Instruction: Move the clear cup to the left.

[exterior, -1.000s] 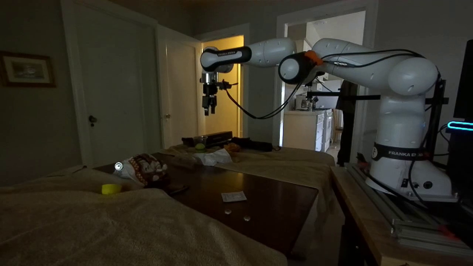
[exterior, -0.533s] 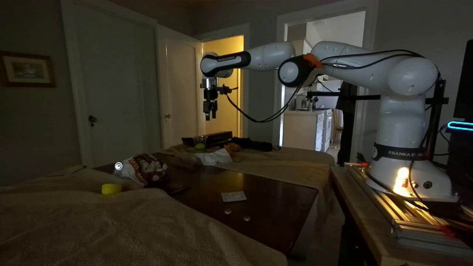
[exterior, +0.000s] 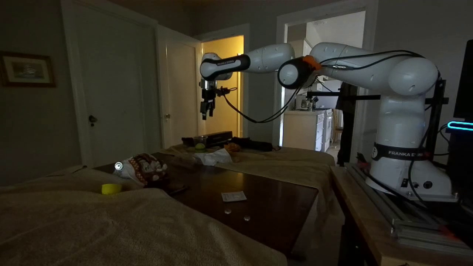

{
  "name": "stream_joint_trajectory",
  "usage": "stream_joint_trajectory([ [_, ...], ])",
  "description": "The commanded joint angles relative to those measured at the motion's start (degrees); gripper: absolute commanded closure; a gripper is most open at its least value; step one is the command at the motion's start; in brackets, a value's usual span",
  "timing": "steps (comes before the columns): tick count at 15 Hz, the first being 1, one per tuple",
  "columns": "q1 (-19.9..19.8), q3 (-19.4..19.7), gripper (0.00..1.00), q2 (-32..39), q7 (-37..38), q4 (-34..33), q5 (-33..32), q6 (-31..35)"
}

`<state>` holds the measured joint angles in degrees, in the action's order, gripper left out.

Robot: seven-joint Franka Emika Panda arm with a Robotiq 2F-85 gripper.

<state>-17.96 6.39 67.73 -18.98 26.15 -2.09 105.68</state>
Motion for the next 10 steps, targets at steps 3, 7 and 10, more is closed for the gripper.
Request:
stream_joint_trajectory([
  [3,0.69,-0.36,0.0,1.56,0.84,-1.5,-1.34,0.26],
  [7,0.72,-0.06,0.0,2.1,2.12,-1.84,-1.39,1.36],
  [10,0.51,-0.52,0.0,2.9,1.47,-2.03,-1.16,2.9],
])
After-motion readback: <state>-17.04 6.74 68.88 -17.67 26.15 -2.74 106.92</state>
